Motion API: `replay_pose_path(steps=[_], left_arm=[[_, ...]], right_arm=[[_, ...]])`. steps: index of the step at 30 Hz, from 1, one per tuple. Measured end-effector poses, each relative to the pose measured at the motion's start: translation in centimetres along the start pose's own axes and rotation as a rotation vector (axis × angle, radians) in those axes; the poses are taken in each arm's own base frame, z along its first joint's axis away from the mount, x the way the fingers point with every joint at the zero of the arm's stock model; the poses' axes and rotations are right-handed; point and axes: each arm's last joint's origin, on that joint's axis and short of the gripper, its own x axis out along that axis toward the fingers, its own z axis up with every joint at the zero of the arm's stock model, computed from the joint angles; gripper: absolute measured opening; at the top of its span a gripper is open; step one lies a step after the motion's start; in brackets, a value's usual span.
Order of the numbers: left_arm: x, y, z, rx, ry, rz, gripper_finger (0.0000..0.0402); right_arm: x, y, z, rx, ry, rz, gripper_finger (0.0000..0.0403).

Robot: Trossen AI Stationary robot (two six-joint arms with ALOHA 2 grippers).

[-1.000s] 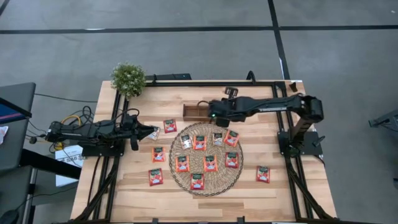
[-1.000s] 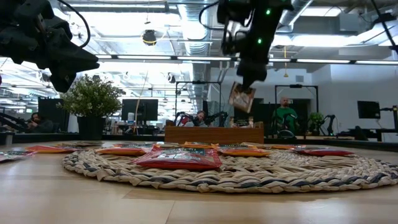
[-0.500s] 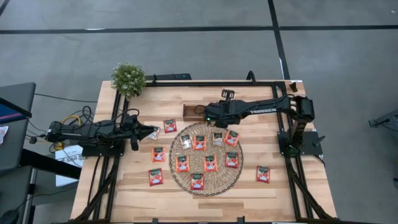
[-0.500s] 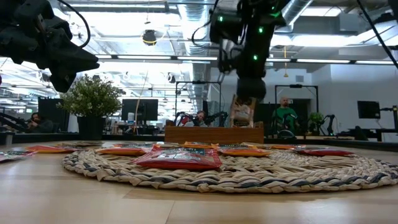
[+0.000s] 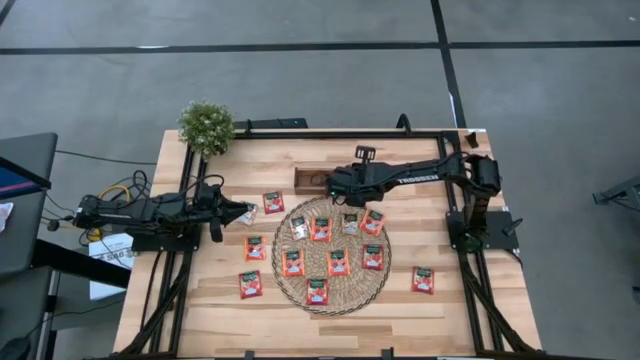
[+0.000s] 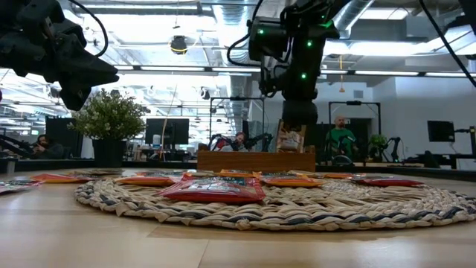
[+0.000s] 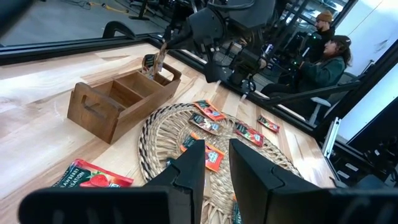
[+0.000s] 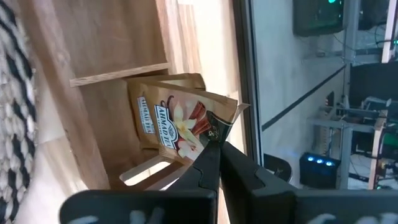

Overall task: Pick & Place Tea
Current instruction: Put the brown tea bag into the right section of the wooden organizer

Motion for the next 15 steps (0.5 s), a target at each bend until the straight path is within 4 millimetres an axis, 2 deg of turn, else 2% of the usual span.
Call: replay_pose_path(steps=[15], left_arm=[[0.0,0.0,0.0,0.0,0.0,0.0,0.0065]], right_arm=[[0.22,0.03,-0.02,0.041,-0.001,0.053,0.0]])
